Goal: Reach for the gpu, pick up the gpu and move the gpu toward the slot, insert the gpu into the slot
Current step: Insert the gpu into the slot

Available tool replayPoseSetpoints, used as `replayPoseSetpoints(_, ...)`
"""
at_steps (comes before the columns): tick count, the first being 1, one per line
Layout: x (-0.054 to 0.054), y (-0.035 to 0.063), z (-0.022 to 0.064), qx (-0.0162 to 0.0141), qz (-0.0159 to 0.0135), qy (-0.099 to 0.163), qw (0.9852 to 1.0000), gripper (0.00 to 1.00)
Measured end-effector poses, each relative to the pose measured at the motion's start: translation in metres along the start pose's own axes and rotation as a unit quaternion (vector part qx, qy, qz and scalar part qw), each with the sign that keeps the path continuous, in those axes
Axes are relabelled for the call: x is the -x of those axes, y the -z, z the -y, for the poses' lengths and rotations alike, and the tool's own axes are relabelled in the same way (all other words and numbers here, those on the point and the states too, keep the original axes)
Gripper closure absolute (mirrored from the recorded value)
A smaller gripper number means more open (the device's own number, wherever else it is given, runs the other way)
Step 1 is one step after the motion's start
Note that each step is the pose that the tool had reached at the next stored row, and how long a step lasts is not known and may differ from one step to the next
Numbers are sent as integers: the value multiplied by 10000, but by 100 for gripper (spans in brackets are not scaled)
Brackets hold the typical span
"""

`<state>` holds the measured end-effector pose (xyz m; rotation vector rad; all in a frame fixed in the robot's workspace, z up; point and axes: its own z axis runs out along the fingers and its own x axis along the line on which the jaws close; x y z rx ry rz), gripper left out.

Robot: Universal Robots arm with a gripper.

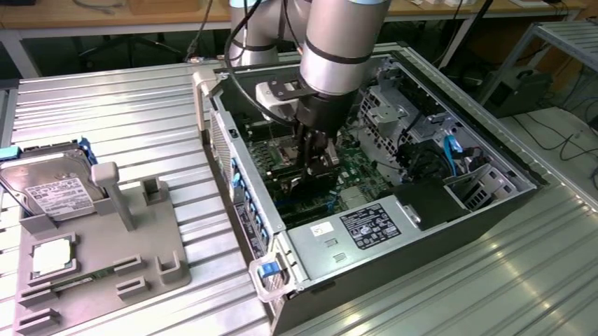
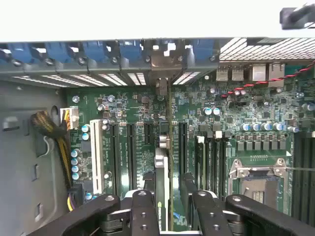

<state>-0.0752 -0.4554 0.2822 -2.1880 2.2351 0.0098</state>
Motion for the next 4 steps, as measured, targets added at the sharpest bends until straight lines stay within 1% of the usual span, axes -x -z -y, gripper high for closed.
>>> replayPoseSetpoints(1, 2, 32, 0, -1, -2, 0, 10000, 74)
replayPoseSetpoints(2, 2, 33, 0, -1, -3, 0, 10000, 89)
replayPoseSetpoints(4, 2, 33, 0, -1, -3, 0, 10000, 89)
